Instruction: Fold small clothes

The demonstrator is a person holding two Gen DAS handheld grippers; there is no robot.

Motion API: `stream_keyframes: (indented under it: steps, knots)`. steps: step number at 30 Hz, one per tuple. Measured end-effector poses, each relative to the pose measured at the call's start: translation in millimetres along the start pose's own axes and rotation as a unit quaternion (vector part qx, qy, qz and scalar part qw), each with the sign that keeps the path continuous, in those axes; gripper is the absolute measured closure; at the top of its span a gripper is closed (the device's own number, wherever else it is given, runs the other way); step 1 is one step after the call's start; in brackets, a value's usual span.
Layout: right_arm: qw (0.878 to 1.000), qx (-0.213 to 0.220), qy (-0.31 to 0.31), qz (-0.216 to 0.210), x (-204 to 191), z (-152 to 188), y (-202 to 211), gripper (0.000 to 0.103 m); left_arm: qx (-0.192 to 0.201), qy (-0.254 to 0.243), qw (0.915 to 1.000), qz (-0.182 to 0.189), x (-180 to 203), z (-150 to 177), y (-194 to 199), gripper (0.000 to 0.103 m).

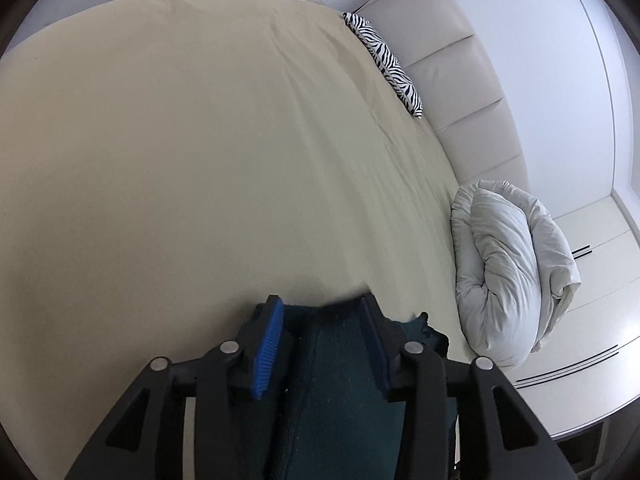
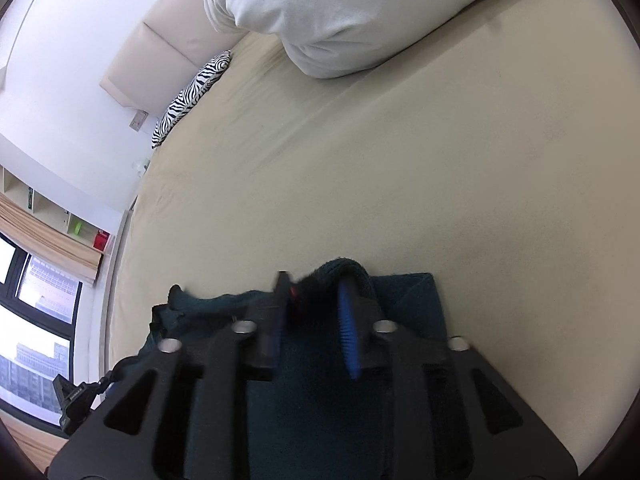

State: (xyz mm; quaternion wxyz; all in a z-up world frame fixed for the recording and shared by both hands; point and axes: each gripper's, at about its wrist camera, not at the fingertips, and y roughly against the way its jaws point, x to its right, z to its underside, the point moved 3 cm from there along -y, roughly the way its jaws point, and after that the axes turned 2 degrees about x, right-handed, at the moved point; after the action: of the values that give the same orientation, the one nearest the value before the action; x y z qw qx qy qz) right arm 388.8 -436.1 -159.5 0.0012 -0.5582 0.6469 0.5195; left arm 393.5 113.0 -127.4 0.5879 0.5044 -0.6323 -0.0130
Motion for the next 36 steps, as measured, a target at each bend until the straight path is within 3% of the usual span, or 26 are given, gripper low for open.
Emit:
stream_keyframes:
  steps: [2,6,11,17,23,28,33,36]
  knots:
    - [0.999,0.032,-0.020,0.007,9,-1,13,0.033,0.013,-0.003,0.9999,0.005,2,3,17,0.051]
    - [0.999,0.032,-0.020,-0.007,16,5,33,0.032,0.023,-0.035,0.9991,0.008,10,23,44,0.049]
    - [0.998,0.021,0.062,0.002,9,43,61,0.033,0.022,-0.084,0.9962,-0.006,10,76,71,0.049]
    - [0.991,0.002,0.134,0.011,12,82,85,0.044,0.009,-0.114,0.9930,-0.030,-4,126,85,0.049]
    - [0.991,-0.010,0.128,0.028,40,98,106,0.048,0.009,-0.152,0.9871,-0.048,-2,148,87,0.049]
    - [0.982,-0.023,0.174,0.066,48,125,108,0.065,0.013,-0.174,0.9830,-0.057,-2,158,85,0.050]
    - [0.982,-0.005,0.177,0.073,49,129,118,0.081,0.020,-0.187,0.9795,-0.073,-1,160,86,0.058]
    - [0.978,-0.001,0.196,0.076,42,133,123,0.085,0.024,-0.190,0.9784,-0.079,-3,162,87,0.066]
